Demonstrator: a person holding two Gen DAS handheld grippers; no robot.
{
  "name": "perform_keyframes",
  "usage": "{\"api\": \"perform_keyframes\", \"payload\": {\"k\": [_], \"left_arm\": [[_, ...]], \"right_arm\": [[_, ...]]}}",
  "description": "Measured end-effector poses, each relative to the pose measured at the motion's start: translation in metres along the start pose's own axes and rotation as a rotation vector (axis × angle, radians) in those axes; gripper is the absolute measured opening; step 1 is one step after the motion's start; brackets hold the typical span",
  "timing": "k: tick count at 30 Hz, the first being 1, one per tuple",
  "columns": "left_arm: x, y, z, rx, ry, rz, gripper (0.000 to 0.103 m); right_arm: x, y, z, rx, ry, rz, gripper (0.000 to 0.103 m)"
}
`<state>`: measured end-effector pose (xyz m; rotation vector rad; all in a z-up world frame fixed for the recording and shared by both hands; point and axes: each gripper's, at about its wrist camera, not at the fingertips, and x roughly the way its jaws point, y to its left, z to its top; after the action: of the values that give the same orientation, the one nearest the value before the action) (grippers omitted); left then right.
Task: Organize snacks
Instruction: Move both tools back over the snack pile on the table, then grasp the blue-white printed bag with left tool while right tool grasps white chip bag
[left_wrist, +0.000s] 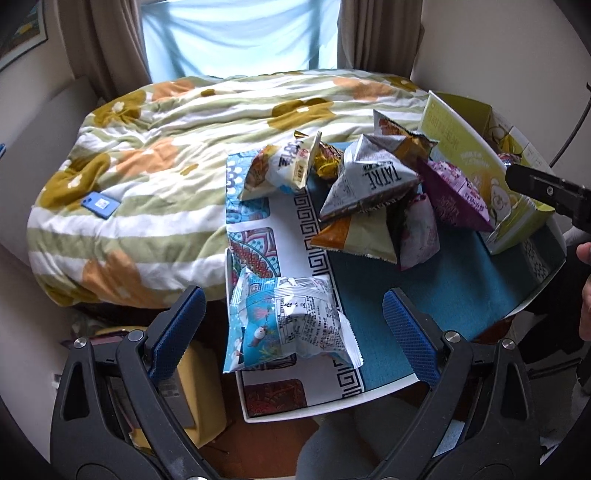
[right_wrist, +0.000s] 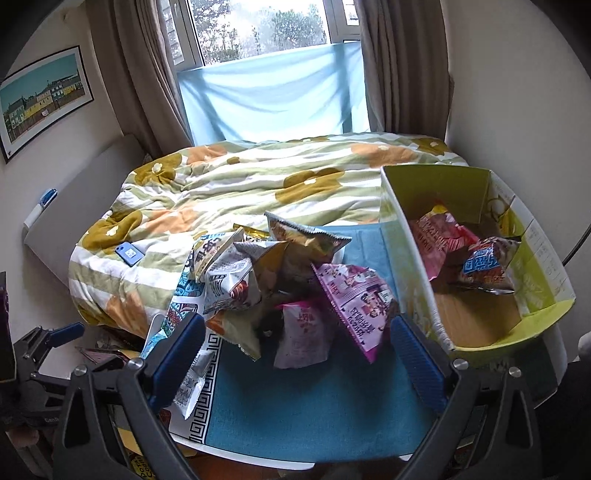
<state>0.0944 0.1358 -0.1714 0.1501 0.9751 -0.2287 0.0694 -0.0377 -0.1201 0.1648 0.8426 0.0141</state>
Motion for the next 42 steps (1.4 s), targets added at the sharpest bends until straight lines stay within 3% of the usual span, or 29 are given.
{"api": "perform_keyframes", "payload": {"k": [10, 16, 28, 33, 42], "left_arm": [[0.059, -0.053, -0.027, 0.231, 0.027, 0.217, 0.096], [0.091, -0.048, -0.028, 0.202, 0.096, 0.269, 0.096], [0.115, -0.036, -0.027, 0.154, 0.151, 0.236, 0.096], [0.114, -0.035, -0.024, 0.151, 0.148, 0.209, 0.09], [0.111, -0.02, -0.013, 0.055, 0.148, 0.121, 0.078]], "right_arm": [[0.058, 0.016, 0.004, -0.019, 0.039, 0.081, 0.1], [0.089, 0.028, 0.015, -0.037, 0.076, 0.158, 0.1], [0.141, 0.035, 0.021, 0.035, 0.179, 0.282, 0.1], [0.158, 0.033, 0.022, 0.087, 0.204, 0.281, 0.1], [0.174, 0.03, 0.024, 0.117, 0.224, 0.26, 0.1]]}}
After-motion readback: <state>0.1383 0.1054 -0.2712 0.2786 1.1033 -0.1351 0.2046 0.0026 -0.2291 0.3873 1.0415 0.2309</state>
